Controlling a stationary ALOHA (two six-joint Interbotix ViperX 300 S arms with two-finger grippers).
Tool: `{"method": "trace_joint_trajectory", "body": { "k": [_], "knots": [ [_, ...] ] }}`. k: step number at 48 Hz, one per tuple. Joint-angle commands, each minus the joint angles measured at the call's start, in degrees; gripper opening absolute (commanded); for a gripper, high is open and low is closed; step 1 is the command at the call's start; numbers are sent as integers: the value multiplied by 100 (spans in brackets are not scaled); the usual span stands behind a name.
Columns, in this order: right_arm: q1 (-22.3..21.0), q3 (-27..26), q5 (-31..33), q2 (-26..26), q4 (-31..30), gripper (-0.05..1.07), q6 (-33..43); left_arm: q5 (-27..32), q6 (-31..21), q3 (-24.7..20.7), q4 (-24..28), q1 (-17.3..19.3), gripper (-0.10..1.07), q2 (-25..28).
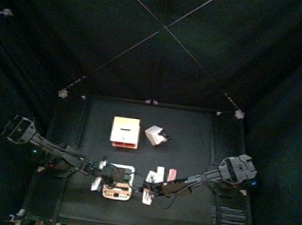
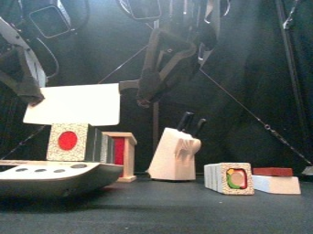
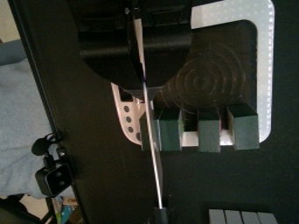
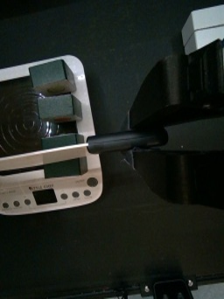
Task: Cut sushi roll
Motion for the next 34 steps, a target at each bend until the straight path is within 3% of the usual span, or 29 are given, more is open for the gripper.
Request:
{"method": "trace_joint_trajectory", "body": {
  "k": [1, 15, 34],
  "knots": [
    [-53, -105, 9, -141, -26, 50, -9, 62, 9, -18, 97, -62, 21, -167],
    [-53, -105, 9, -123, -18, 50, -9, 44, 9, 53, 378, 18, 21, -281],
    [-53, -97, 9, -70, 0, 50, 0, -149, 9, 176, 360, 18, 21, -237]
  ]
}}
